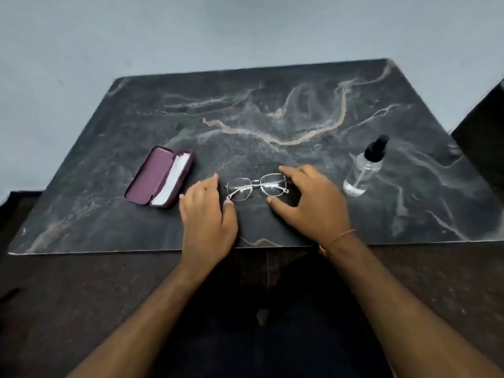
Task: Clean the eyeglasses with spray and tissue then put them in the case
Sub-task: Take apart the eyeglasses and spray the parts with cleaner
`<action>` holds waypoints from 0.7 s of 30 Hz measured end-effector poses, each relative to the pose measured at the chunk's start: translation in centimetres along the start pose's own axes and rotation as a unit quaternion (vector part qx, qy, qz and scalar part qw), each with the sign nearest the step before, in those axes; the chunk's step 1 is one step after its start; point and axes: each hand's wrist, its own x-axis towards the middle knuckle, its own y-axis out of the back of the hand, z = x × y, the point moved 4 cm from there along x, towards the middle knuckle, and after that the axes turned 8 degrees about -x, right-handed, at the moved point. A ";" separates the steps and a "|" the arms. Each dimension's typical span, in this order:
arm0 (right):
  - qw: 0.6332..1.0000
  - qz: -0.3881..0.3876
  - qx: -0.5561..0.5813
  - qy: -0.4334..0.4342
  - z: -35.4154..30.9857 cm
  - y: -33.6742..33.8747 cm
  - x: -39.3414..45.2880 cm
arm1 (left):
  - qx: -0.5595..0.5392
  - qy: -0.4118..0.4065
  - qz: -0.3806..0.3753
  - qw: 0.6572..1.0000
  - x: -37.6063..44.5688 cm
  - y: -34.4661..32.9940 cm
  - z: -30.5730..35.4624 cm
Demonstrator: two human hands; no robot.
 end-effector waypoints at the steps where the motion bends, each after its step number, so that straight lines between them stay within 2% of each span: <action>1: 1.000 0.007 0.008 0.002 0.1 0.1 -0.2 | 0.009 -0.020 0.005 1.000 0.0 0.0 -0.1; 6: 0.999 -0.032 -0.009 -0.009 -0.5 1.0 -1.0 | 0.040 -0.021 -0.009 0.999 -0.1 -0.2 -0.2; 12: 1.000 -0.013 -0.008 0.002 -0.7 1.4 -1.4 | 0.012 -0.040 0.015 0.999 0.1 0.1 -0.6; 17: 0.999 0.023 0.025 0.008 -0.4 1.5 -1.4 | -0.074 -0.038 0.041 0.996 0.5 0.8 -0.4; 21: 0.995 0.035 0.097 0.001 0.1 1.4 -1.0 | -0.162 -0.012 0.032 0.986 0.4 1.3 -0.2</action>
